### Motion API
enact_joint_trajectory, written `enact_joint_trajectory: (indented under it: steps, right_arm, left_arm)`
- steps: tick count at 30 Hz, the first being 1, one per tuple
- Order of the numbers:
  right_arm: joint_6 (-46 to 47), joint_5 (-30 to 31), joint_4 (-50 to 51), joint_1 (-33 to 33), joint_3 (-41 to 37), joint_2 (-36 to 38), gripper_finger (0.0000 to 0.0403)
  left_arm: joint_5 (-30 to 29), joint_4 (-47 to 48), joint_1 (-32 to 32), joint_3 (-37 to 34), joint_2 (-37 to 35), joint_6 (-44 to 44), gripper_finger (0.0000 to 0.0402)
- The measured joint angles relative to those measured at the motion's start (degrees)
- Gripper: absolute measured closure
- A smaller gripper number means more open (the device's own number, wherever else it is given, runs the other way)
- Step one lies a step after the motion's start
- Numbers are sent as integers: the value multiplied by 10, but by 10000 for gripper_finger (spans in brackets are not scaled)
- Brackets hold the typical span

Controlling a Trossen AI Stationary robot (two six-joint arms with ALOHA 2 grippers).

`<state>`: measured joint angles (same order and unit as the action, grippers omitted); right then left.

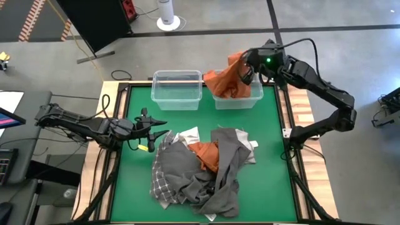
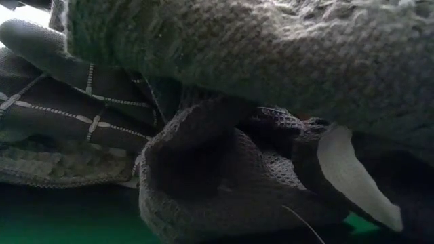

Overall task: Sort towels by color in basket
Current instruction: Put the orange microfiber towel into the right transparent bin

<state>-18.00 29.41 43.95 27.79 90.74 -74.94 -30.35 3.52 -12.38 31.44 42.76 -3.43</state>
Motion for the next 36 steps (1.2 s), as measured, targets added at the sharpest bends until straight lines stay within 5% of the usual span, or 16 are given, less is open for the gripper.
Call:
enact_joint_trajectory:
  steps: [13,19,36]
  right_arm:
    - [89,12,153,31,14,23,386]
    - [115,112,183,22,40,23,386]
    - [181,114,394,27,73,23,386]
  left_arm:
    - [0,0,0,0,0,-9,242]
    - [0,0,0,0,0,-9,242]
    - [0,0,0,0,0,-9,242]
